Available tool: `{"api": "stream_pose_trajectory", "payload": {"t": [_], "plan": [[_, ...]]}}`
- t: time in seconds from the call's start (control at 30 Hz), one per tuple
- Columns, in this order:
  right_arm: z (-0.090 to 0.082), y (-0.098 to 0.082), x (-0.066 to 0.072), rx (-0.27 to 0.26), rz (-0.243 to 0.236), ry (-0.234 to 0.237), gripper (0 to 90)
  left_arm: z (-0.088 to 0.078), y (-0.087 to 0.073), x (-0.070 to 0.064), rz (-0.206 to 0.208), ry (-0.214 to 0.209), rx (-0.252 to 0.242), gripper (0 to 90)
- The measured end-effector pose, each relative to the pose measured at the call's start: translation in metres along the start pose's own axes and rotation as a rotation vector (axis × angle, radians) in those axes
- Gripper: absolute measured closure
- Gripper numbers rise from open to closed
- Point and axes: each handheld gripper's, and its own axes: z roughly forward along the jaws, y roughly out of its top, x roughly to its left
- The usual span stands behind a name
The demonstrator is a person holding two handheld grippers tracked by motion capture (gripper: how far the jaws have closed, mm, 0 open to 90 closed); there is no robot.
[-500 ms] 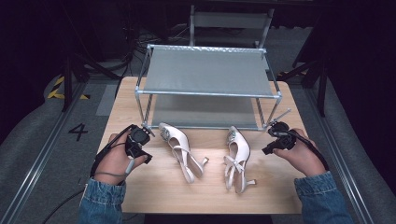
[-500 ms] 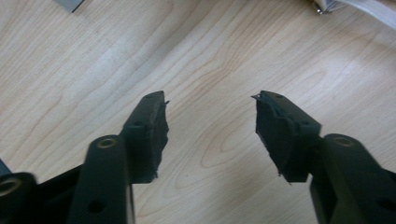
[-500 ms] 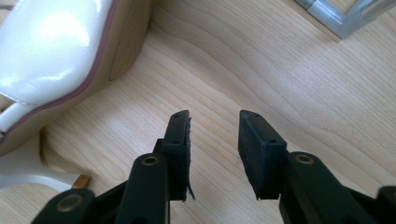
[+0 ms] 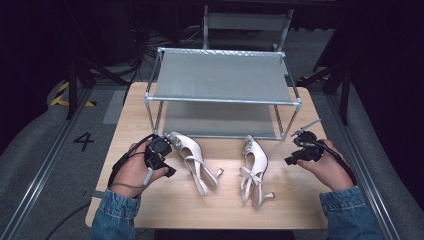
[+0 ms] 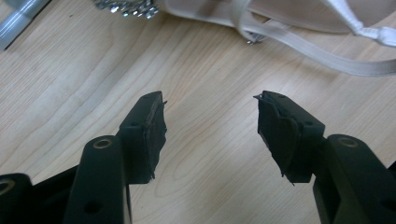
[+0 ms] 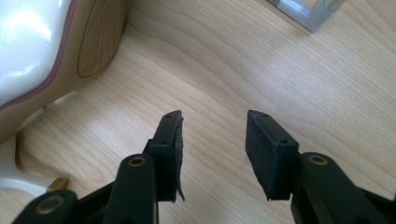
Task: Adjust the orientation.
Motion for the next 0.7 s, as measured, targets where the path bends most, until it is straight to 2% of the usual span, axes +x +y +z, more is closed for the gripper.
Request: {"api": "stream_pose_trajectory", "payload": {"t": [0.2,0.23,0.27,0.33,0.5,0.63,0.7], "plan": [[0.001,-0.005,-0.002,0.012,0.032,0.028,57.5,0.008,0.007,-0.007,0.062,-0.057,-0.033,42.1],[0.001,-0.006,-0.003,0.011,0.032,0.028,57.4,0.012,0.009,-0.009,0.083,-0.068,-0.035,42.0],[0.001,-0.006,-0.003,0.011,0.032,0.028,57.4,0.012,0.009,-0.009,0.083,-0.068,-0.035,41.8],[0.003,-0.006,-0.003,0.017,0.031,0.033,57.1,0.019,0.013,-0.013,0.11,-0.071,-0.044,41.4],[0.006,-0.007,-0.002,0.023,0.028,0.041,56.8,0.03,0.018,-0.014,0.115,-0.075,-0.039,42.5],[0.007,-0.008,-0.002,0.021,0.026,0.043,56.6,0.042,0.021,-0.009,0.124,-0.085,-0.073,44.3],[0.007,-0.01,-0.002,0.019,0.027,0.041,56.2,0.048,0.022,-0.005,0.114,-0.096,-0.08,47.2]]}}
